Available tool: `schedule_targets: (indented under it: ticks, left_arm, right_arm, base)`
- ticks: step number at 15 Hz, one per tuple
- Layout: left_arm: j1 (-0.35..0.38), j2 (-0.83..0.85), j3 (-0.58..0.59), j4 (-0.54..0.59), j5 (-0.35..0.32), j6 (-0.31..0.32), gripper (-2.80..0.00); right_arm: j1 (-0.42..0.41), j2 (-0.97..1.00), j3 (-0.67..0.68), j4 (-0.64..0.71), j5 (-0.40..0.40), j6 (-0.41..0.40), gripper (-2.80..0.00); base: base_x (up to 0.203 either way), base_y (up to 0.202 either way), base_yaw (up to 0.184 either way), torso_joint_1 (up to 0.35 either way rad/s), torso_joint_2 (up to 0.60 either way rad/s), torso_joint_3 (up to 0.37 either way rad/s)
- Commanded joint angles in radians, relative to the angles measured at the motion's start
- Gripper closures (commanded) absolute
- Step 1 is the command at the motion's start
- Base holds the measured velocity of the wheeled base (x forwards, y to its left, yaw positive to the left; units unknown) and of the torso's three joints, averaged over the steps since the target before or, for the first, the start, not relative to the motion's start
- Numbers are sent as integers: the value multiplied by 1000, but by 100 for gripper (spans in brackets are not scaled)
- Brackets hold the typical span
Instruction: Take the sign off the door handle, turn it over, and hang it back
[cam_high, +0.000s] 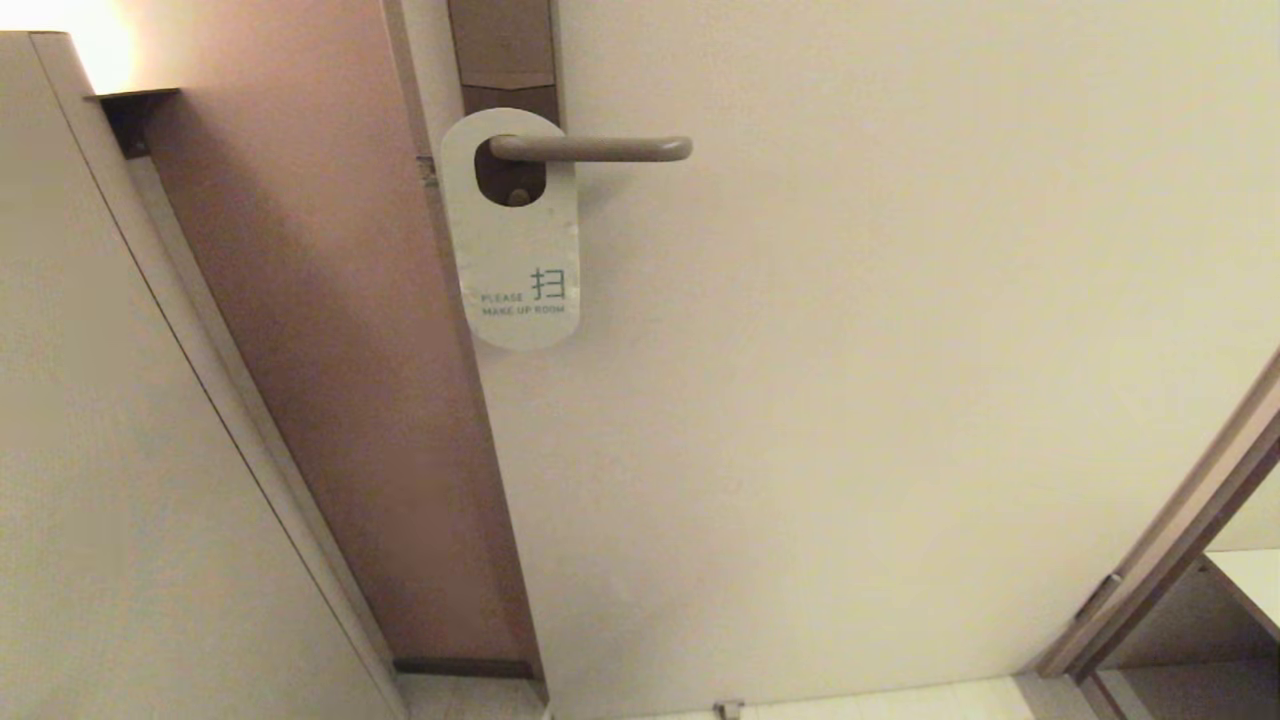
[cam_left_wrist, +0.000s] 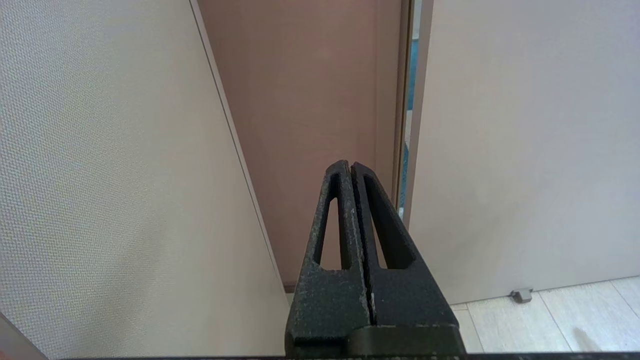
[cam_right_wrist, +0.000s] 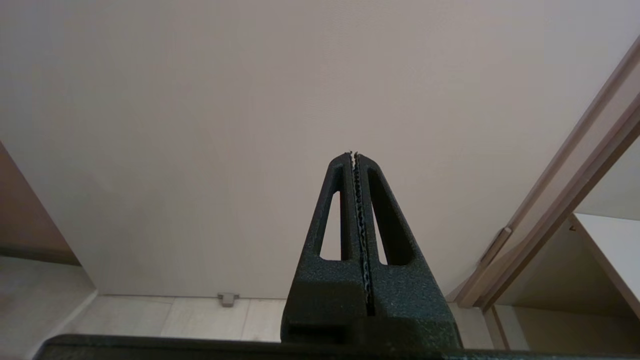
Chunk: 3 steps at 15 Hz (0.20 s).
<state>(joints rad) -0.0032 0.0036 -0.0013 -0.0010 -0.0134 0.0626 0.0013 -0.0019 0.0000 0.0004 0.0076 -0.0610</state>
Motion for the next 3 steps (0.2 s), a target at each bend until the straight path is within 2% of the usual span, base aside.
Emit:
schedule_targets:
  ticks: [1,3]
  left_arm:
    - [0,-1,0,-1,0,0,0]
    - [0,-1,0,-1,0,0,0]
  right_arm:
    - [0,2,0,0,0,0,0]
    - [0,2,0,0,0,0,0]
  base:
    - [0,0,0,0,0,0]
    - [0,0,0,0,0,0]
